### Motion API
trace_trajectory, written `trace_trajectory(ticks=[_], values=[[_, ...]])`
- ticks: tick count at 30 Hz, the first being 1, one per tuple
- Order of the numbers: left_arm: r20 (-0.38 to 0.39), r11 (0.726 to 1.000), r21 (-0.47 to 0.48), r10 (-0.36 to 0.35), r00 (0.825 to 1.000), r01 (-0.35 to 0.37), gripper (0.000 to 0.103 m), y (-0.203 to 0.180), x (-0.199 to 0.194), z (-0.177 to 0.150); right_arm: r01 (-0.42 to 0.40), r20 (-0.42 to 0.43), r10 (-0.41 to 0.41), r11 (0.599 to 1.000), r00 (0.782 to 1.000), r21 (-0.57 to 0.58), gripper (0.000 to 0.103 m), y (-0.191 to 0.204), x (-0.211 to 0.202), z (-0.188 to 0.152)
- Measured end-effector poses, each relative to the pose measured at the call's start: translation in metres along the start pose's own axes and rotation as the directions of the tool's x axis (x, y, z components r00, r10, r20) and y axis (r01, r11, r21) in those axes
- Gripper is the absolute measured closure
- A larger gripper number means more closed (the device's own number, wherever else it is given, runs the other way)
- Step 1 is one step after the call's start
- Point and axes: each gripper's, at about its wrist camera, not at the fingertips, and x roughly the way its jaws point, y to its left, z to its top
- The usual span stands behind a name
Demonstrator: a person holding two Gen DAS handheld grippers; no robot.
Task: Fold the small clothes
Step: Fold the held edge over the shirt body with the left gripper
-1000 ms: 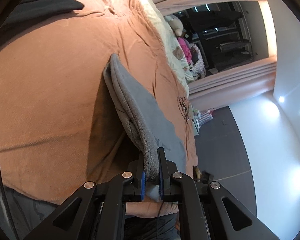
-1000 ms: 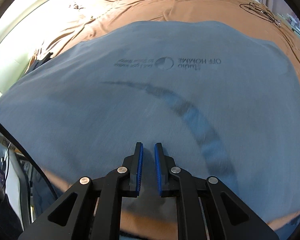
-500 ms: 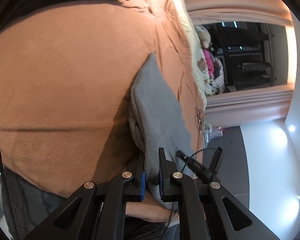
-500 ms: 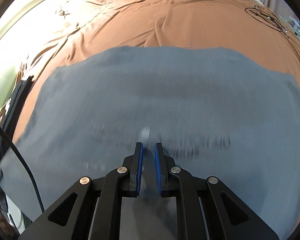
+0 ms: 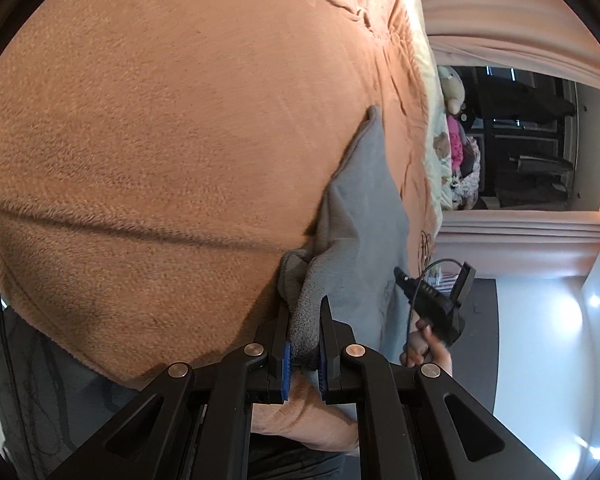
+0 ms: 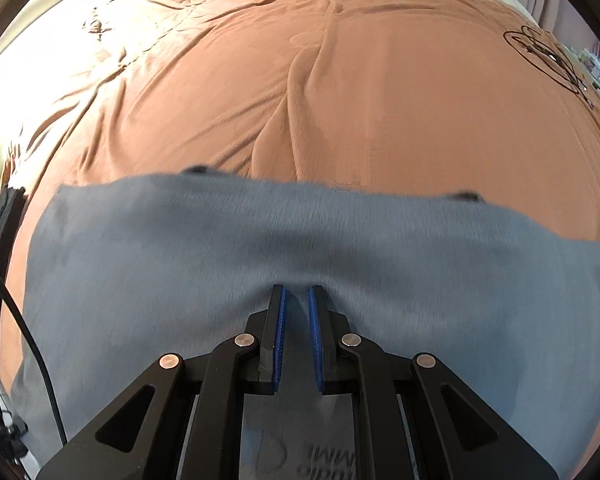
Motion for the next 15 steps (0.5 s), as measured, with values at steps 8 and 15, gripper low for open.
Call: trace_trajectory(ticks=[8,15], values=[[0.000,1.000,0.024,0.006,1.000,-0.006,0.093,-0.004,0.000,-0.001,0.024,-0.016,-0.024,0.999,1.000,0.038,0.095,-0.003,0.012,0.026],[0.003,0.998,0.066,0.013,1.000,-0.013,0.093,-0.023,-0.001,0.000,-0.026,-0.087,0.032,0.997,0.996,0.071,0.094,-0.003,-0.003,0.011]])
